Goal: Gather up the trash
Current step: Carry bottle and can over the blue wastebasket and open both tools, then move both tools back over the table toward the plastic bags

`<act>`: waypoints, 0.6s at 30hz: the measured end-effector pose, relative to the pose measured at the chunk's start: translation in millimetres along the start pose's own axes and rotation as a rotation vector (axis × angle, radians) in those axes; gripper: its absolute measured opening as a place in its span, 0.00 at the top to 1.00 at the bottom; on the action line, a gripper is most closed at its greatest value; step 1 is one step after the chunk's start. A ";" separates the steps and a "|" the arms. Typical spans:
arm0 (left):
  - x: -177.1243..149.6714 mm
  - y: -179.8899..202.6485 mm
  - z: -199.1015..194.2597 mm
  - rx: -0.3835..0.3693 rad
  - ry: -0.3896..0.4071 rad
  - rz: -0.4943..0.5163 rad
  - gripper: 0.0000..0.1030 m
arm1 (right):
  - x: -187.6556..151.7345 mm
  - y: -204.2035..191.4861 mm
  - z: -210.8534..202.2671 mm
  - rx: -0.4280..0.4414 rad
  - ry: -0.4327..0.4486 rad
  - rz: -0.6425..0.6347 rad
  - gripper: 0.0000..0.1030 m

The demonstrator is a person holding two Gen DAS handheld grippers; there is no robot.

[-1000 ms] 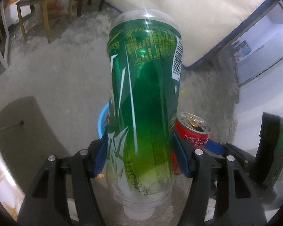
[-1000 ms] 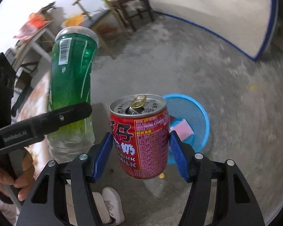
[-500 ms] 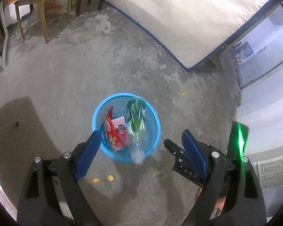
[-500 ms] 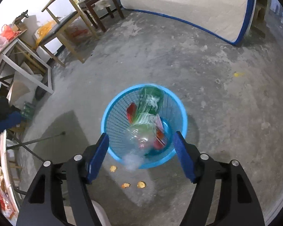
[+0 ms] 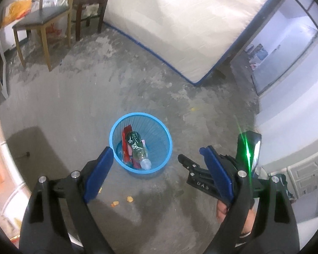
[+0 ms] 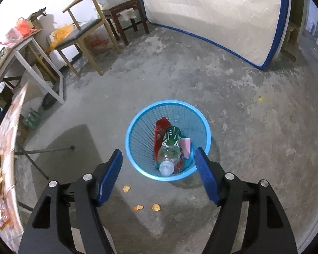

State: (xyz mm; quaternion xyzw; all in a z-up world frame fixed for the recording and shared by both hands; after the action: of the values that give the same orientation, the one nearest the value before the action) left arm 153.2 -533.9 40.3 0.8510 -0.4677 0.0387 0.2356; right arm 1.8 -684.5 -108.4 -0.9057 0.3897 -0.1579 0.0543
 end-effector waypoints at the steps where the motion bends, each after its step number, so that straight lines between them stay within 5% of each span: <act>1: -7.1 -0.7 -10.4 0.005 0.010 0.008 0.19 | -5.2 -3.1 -6.9 0.006 0.008 -0.004 0.33; 9: -86.0 -45.7 -104.1 0.041 0.094 0.007 0.19 | -47.9 -35.2 -56.1 0.052 0.070 -0.052 0.22; 13: -135.9 -90.3 -157.2 0.104 0.193 -0.061 0.19 | -71.1 -72.7 -86.8 0.033 0.120 -0.127 0.14; 18: -202.1 -152.6 -214.4 0.135 0.217 -0.183 0.14 | -83.9 -128.4 -113.2 0.030 0.174 -0.212 0.06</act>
State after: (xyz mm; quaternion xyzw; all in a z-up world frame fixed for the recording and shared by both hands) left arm 197.5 -214.1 116.7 0.8948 -0.3564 0.1400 0.2295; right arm -1.2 -532.4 6.5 -0.9238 0.2927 -0.2464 0.0168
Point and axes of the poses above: each gripper's, at about its wrist camera, not at the fingertips, and z roughly the way its jaws point, y to its right, x to its top, the point moved 2 cm from there along z, roughly the way its jaws point, and after that the axes turned 15 degrees about -y, right-handed, at the moved point
